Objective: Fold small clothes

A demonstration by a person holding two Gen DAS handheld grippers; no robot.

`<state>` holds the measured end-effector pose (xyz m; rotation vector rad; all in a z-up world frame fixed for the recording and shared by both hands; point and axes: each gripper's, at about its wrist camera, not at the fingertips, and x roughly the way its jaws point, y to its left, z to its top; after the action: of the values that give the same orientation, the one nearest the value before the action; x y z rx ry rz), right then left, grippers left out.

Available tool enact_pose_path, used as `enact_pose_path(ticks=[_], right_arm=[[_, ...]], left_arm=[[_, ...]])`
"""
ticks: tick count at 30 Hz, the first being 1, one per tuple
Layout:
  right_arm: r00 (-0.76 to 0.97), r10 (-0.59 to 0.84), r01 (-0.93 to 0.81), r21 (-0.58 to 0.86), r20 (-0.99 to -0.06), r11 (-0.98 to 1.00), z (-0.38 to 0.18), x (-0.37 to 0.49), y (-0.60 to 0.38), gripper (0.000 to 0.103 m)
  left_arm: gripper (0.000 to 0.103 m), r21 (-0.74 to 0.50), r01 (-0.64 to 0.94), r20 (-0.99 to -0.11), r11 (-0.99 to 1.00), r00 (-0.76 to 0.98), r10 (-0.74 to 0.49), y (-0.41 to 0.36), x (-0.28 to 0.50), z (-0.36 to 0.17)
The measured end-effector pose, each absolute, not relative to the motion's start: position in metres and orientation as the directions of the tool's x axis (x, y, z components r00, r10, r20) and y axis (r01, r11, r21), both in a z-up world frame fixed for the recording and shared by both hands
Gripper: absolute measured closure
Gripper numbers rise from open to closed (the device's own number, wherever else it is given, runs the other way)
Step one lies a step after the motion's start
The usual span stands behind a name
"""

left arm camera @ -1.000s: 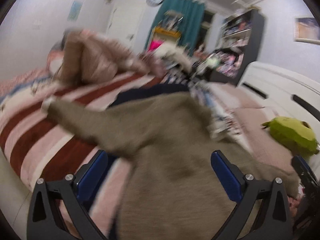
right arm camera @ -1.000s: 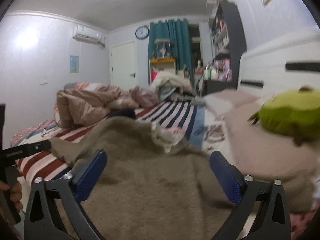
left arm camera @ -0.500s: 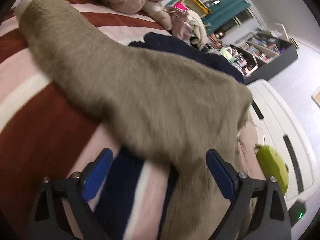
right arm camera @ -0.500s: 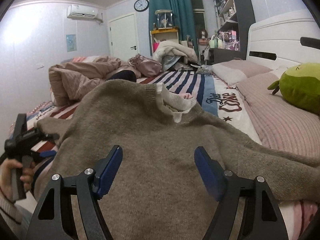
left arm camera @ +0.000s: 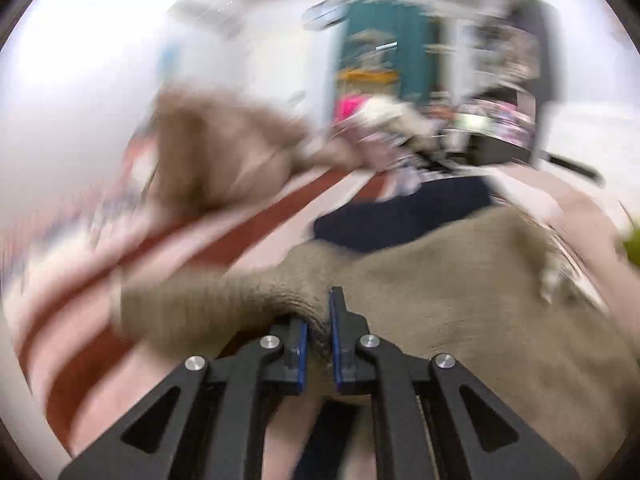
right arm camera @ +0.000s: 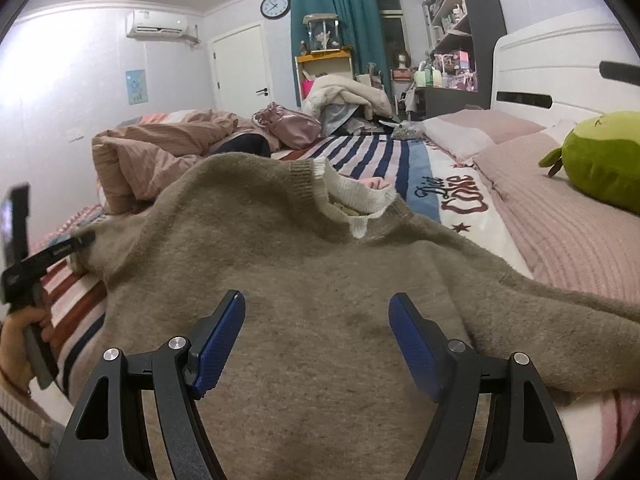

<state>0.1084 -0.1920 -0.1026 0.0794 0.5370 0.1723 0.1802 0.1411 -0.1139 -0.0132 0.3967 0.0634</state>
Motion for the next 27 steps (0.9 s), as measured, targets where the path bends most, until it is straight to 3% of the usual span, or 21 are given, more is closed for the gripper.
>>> enact_pose_path(ticks=[3,6,8,10,12,13,14,15,16,17,21,24,27], right_arm=[[0.843,0.197,-0.147,0.138,-0.501,0.979,-0.104,0.109,-0.194,0.032],[0.848,0.193,-0.141,0.141,-0.494,0.98,-0.103,0.106,-0.196,0.031],[0.852,0.178,-0.126,0.139,-0.492,0.982,-0.103,0.103,-0.203,0.031],[0.854,0.166,-0.109,0.142,-0.494,0.984,-0.104,0.1,-0.21,0.031],[0.854,0.161,-0.101,0.147,-0.494,0.984,-0.103,0.097,-0.217,0.031],[0.857,0.157,-0.097,0.145,-0.492,0.985,-0.102,0.095,-0.22,0.031],[0.86,0.149,-0.091,0.142,-0.488,0.986,-0.101,0.093,-0.223,0.03],[0.862,0.145,-0.086,0.141,-0.485,0.986,-0.1,0.092,-0.225,0.029],[0.865,0.142,-0.082,0.142,-0.481,0.986,-0.099,0.09,-0.227,0.026],[0.869,0.14,-0.077,0.149,-0.475,0.986,-0.098,0.089,-0.23,0.026],[0.872,0.151,-0.079,0.17,-0.465,0.982,-0.097,0.086,-0.232,0.025],[0.868,0.164,-0.091,0.173,-0.469,0.981,-0.096,0.086,-0.227,0.023],[0.866,0.185,-0.109,0.187,-0.465,0.976,-0.094,0.083,-0.223,0.023]], left_arm=[[0.096,0.171,0.134,-0.317,0.976,0.946,-0.074,0.079,0.163,-0.109],[0.096,0.089,0.433,-0.45,0.897,0.821,-0.352,0.037,0.167,-0.131],[0.093,0.007,0.523,-0.555,0.852,0.711,-0.432,0.018,0.176,-0.157],[0.089,-0.023,0.5,-0.672,0.866,0.634,-0.384,0.006,0.193,-0.187],[0.089,-0.028,0.485,-0.696,0.874,0.618,-0.365,0.007,0.194,-0.192],[0.077,-0.062,0.493,-0.686,0.868,0.61,-0.396,0.011,0.188,-0.186],[0.056,-0.105,0.501,-0.673,0.859,0.6,-0.432,0.017,0.18,-0.179],[0.044,-0.153,0.502,-0.647,0.851,0.601,-0.471,0.028,0.166,-0.175],[0.024,-0.211,0.488,-0.603,0.847,0.617,-0.506,0.045,0.152,-0.164],[0.015,-0.246,0.474,-0.578,0.846,0.628,-0.52,0.055,0.144,-0.157],[0.015,-0.437,0.31,-0.54,0.844,0.66,-0.522,0.128,0.123,-0.151],[0.015,-0.577,0.169,-0.54,0.799,0.654,-0.529,0.182,0.119,-0.176],[0.015,-0.727,0.085,-0.477,0.682,0.652,-0.589,0.215,0.121,-0.204]])
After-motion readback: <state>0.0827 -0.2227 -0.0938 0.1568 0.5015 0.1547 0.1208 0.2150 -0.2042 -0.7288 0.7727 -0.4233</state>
